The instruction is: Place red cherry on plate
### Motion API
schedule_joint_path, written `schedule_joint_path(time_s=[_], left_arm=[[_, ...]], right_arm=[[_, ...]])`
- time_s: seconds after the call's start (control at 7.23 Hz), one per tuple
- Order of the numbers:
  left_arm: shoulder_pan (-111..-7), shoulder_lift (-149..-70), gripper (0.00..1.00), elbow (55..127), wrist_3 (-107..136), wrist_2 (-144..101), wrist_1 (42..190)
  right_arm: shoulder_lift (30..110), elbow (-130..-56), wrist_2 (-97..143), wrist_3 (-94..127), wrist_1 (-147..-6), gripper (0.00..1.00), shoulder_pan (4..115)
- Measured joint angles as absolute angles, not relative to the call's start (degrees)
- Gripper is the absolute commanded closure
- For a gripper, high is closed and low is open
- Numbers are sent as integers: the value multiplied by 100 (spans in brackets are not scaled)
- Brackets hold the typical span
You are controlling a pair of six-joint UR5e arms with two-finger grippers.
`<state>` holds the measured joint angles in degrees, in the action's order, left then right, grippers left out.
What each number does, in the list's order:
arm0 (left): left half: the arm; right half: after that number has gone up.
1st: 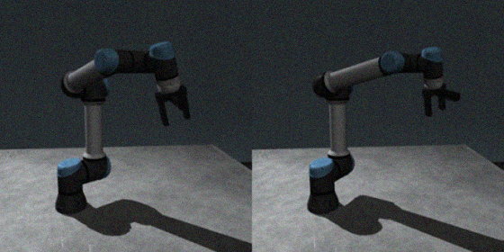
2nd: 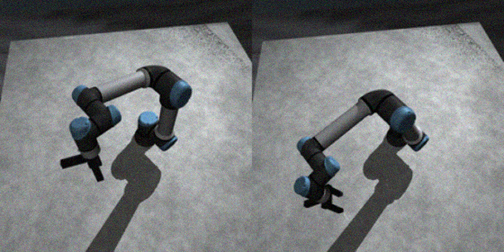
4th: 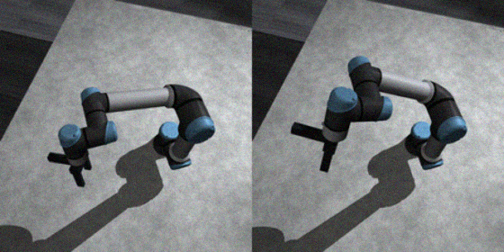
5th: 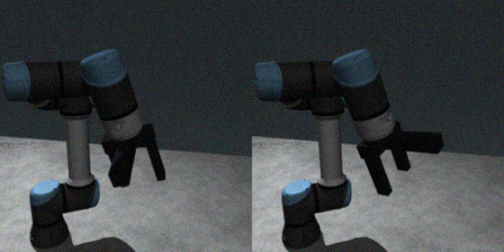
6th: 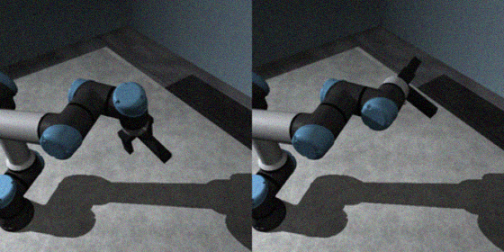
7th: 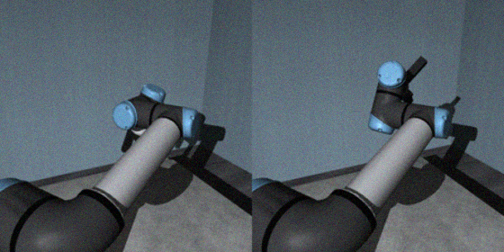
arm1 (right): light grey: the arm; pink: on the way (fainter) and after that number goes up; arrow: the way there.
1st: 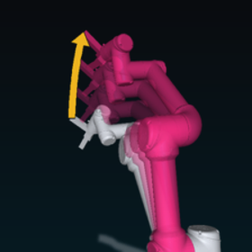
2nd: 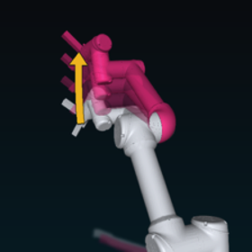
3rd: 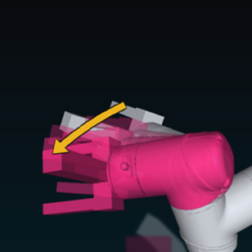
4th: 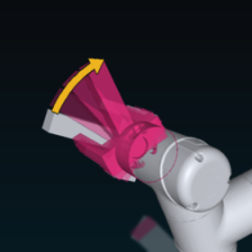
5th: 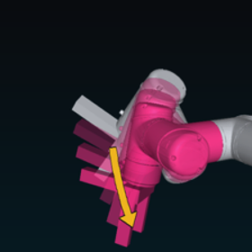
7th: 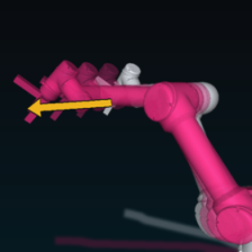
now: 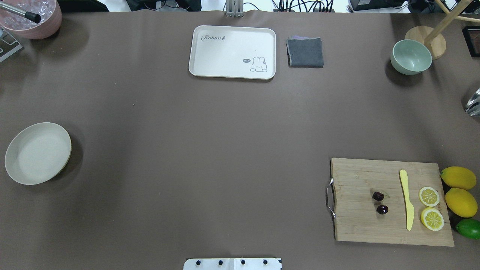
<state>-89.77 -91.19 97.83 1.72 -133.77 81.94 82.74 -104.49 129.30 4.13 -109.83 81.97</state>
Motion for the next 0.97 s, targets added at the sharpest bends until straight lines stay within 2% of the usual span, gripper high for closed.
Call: schedule_joint_path(time_s=[0.97], left_arm=[[-8915,-9380,2,9638,452,-13391,8120]], right_arm=[[8080,-10487,12917,419,-10992,0,8187]])
